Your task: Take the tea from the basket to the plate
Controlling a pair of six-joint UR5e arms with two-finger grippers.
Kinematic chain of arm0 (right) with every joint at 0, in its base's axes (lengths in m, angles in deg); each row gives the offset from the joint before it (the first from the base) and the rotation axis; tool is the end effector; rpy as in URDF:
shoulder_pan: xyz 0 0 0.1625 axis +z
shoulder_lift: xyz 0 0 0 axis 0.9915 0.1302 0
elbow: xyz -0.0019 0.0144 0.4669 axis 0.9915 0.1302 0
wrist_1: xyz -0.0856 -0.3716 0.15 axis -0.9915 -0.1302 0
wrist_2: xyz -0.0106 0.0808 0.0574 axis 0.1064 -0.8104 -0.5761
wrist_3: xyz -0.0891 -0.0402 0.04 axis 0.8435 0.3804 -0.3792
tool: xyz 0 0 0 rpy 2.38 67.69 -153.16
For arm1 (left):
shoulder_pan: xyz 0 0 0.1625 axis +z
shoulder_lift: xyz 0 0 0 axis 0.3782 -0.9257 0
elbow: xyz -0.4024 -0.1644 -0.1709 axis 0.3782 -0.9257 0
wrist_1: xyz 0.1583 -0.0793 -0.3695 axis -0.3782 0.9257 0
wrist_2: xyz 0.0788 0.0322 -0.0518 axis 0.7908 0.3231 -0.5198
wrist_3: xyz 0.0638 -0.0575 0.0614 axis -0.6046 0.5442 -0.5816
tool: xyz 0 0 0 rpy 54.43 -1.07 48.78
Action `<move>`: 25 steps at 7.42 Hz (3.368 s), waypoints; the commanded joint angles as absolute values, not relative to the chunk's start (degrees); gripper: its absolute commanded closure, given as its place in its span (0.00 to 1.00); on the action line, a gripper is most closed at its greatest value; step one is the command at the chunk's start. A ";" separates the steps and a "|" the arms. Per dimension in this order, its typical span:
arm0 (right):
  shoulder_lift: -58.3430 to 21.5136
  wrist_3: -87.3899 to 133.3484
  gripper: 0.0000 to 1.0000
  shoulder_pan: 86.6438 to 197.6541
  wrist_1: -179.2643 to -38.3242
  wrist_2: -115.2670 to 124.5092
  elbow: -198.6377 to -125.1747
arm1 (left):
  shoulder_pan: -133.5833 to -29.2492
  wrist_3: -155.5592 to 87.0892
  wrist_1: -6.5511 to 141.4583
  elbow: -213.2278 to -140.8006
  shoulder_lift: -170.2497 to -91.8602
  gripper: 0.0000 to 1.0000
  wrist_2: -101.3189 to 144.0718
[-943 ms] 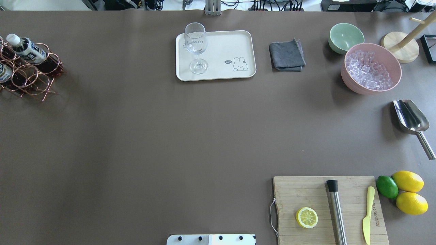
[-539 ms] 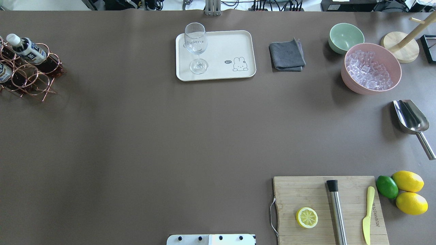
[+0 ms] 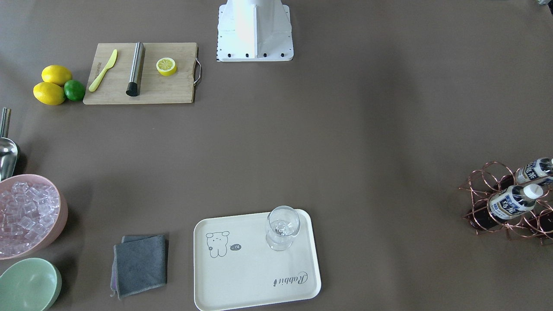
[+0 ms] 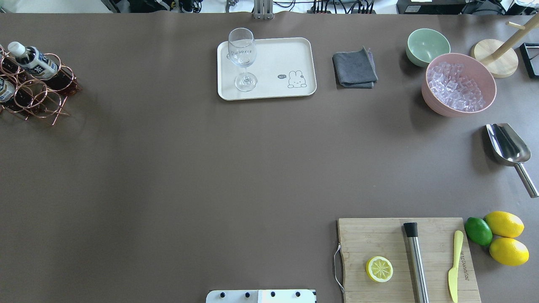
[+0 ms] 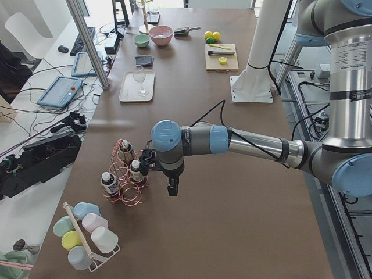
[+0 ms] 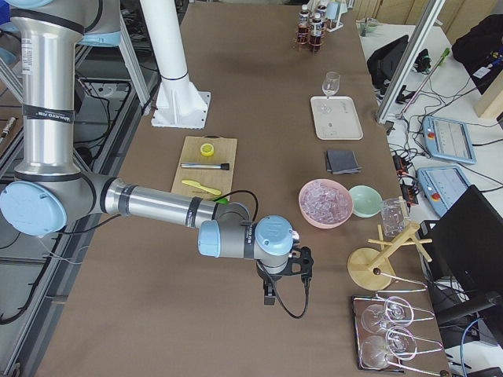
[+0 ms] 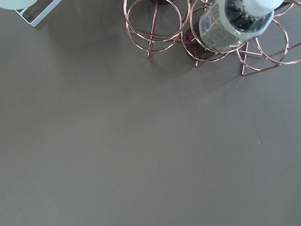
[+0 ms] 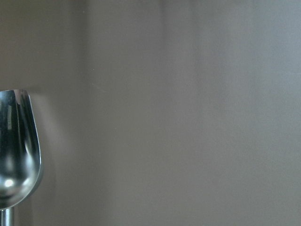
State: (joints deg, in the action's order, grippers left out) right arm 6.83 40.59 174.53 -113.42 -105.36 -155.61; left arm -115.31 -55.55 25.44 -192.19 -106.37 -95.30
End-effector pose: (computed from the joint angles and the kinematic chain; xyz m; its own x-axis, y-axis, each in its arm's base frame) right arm 0.0767 -0.4396 0.7616 0.7314 0.0042 0.6819 -0.0210 0.9996 0.0164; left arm -0.0778 -0.4288 0.6317 0.6639 0.0181 -0.7476 -0.0226 0.9997 0.0042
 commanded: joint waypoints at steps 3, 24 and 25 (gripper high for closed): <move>12.50 41.15 0.00 182.98 -108.86 -114.31 -158.91 | -120.04 -53.55 1.07 -192.58 -123.05 0.25 -93.59; 7.41 45.81 0.01 175.60 -98.67 -124.30 -164.70 | -109.24 30.58 21.57 -166.99 -138.71 0.07 -92.27; 6.27 45.37 0.01 173.94 -98.67 -125.45 -166.19 | -109.23 30.58 21.66 -167.17 -138.71 0.22 -92.35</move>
State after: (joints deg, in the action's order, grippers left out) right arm 8.07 45.87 176.21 -98.71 -122.31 -164.13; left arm -109.64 30.54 21.43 -167.03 -138.82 -92.44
